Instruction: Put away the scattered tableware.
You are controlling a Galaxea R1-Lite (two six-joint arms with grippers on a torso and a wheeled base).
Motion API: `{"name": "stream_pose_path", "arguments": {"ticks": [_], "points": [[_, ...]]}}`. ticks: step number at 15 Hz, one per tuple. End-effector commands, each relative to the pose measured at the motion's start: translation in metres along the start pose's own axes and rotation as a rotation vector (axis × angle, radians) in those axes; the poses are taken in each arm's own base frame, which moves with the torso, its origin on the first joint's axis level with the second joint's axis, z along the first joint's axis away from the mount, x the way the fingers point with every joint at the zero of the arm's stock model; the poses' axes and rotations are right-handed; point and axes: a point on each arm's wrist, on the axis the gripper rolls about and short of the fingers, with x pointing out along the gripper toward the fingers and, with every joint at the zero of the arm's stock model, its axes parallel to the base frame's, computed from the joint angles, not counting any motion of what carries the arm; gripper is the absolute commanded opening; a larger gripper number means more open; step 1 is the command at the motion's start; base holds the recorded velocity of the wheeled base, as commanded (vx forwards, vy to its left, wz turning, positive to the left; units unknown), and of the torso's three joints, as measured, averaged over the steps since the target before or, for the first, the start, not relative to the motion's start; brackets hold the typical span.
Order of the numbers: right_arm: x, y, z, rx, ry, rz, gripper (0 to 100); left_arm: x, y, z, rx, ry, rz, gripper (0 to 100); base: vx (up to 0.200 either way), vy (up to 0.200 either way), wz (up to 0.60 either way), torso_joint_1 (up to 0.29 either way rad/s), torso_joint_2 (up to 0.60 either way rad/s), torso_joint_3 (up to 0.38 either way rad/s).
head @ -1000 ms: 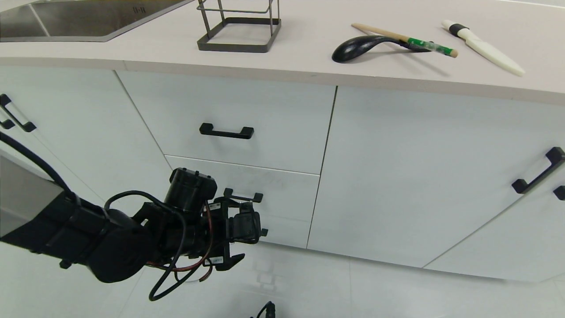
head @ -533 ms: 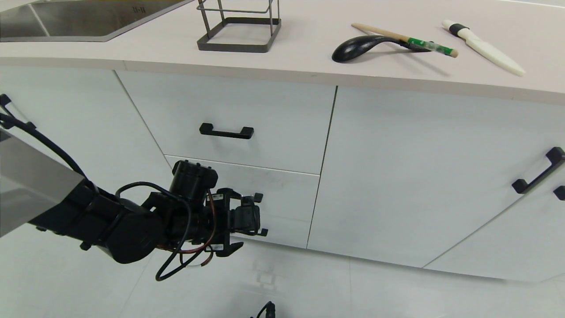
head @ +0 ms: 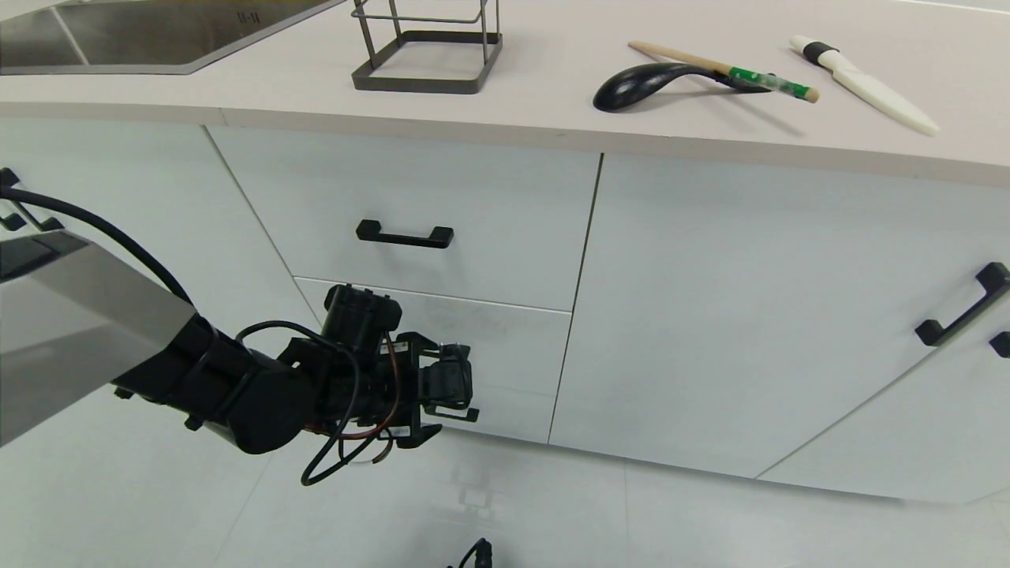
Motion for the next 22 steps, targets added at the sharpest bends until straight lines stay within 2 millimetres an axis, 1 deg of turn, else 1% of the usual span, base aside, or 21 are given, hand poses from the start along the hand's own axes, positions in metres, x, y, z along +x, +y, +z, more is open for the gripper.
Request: {"name": "stream_pose_path", "arguments": {"ticks": [1,2,7,12,19,22], "points": [[0.000,0.000,0.000,0.000,0.002,0.000,0,0.004,0.000,-0.003,-0.005,0.008,-0.006,100,0.000,0.000,0.00,0.000,0.00,0.000],[0.000,0.000,0.000,0.000,0.001,0.000,0,0.007,-0.001,-0.004,-0.007,0.012,-0.012,100,0.000,0.000,0.00,0.000,0.00,0.000],[0.000,0.000,0.000,0.000,0.002,0.000,0,0.019,0.007,-0.003,-0.005,0.005,0.004,100,0.000,0.000,0.00,0.000,0.00,0.000],[0.000,0.000,0.000,0.000,0.002,0.000,0,0.031,0.002,-0.006,-0.006,0.011,-0.021,100,0.000,0.000,0.00,0.000,0.00,0.000],[0.000,0.000,0.000,0.000,0.002,0.000,0,0.031,-0.012,-0.008,-0.010,-0.009,-0.092,100,0.000,0.000,0.00,0.000,0.00,0.000],[0.000,0.000,0.000,0.000,0.002,0.000,0,0.025,-0.012,-0.010,-0.015,-0.005,-0.089,100,0.000,0.000,0.00,0.000,0.00,0.000]]}}
